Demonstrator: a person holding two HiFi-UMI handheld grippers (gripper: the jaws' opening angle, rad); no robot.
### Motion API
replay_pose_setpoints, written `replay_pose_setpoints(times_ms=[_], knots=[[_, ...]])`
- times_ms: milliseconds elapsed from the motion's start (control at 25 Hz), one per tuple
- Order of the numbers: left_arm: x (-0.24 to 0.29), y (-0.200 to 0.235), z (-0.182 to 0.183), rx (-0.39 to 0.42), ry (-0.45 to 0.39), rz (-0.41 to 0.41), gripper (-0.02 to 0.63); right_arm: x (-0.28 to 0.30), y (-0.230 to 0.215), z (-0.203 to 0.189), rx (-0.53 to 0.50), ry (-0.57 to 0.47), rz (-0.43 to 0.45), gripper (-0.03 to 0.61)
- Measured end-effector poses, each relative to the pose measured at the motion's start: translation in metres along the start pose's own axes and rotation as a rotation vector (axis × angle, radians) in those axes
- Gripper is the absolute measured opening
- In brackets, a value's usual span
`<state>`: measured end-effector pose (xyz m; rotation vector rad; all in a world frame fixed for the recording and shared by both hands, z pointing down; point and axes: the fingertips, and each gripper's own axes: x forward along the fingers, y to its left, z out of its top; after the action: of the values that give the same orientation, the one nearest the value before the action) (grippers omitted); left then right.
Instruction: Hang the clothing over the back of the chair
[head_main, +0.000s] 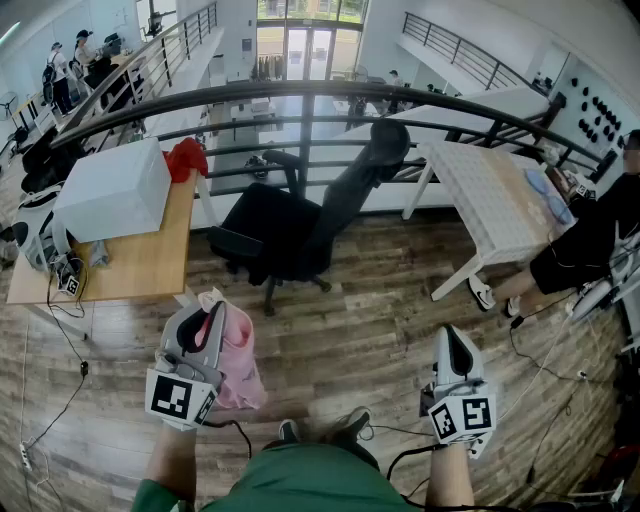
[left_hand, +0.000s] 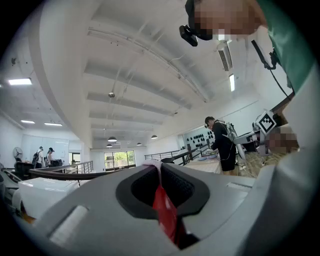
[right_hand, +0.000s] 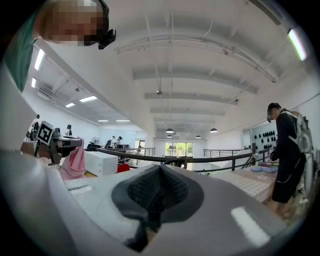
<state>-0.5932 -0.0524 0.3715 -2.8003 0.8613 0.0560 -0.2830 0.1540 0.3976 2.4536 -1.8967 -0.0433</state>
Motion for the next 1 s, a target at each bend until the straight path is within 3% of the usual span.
replay_pose_setpoints(times_ms=[200, 440, 680, 1000], knots=[[0.005, 0.001, -0.007, -0.028, 0.008, 0.024, 0.025, 0.008, -0.003, -0.006, -0.006, 0.008, 0.029, 0.003], [0.018, 0.0, -0.012, -0.047, 0.038, 0.11, 0.025, 0.035, -0.018, -0.014, 0.019, 0.026, 0.122, 0.003], [0.038, -0.008, 0.015, -0.011, 0.019, 0.191, 0.025, 0.062, -0.042, -0.005, 0.021, -0.007, 0.207, 0.003], [0.063, -0.052, 0.039, 0.053, 0.05, 0.279, 0.025, 0.084, -0.105, -0.014, 0.079, -0.018, 0.264, 0.003]])
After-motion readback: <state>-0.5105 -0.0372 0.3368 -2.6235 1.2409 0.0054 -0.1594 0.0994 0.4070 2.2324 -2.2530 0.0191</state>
